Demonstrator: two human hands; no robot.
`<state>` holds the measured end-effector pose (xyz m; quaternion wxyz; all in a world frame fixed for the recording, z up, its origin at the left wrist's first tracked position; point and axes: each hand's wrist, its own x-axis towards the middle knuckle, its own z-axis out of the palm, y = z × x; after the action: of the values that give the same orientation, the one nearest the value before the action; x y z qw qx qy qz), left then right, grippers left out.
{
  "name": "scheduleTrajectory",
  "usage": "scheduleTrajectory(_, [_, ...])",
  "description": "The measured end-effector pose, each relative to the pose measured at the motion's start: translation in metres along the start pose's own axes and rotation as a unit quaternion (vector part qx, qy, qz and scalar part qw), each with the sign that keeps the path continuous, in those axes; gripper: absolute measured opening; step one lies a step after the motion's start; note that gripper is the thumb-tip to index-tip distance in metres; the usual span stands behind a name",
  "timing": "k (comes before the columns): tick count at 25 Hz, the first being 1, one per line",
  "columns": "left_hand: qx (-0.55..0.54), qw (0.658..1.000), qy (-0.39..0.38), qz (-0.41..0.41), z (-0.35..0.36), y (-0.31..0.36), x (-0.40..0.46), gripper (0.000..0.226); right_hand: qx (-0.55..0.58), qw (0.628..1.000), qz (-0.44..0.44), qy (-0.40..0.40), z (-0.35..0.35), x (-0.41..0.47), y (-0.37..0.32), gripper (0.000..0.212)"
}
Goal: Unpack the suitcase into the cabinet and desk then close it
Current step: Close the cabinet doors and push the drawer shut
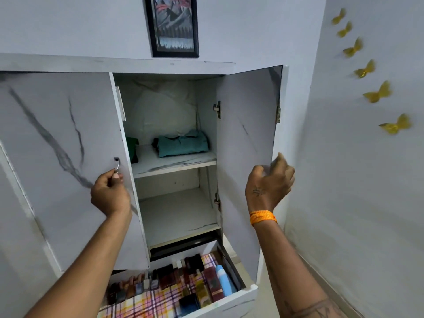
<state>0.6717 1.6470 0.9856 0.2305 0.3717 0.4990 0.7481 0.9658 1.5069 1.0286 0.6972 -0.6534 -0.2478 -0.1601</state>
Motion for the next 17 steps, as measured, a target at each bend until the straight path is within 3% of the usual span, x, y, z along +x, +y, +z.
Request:
scheduleTrajectory(3, [0.038, 0.999, -0.011, 0.010, 0.004, 0.005, 0.001, 0.018, 0.019, 0.994, -0.091, -0.055, 0.000, -0.024, 0.004, 0.029])
scheduleTrajectory(11, [0.067, 0.997, -0.046, -0.002, -0.001, 0.009, 0.015, 0.017, 0.150, 0.948, -0.114, -0.256, 0.032, -0.085, -0.027, 0.045])
scheduleTrajectory(14, [0.091, 0.992, -0.085, 0.007, -0.002, 0.014, 0.023, 0.016, 0.183, 0.919, -0.090, -0.336, 0.055, -0.102, -0.034, 0.046])
scheduleTrajectory(17, [0.116, 0.987, -0.108, 0.039, -0.001, 0.014, 0.031, 0.011, 0.209, 0.892, -0.022, -0.401, 0.092, -0.116, -0.044, 0.023])
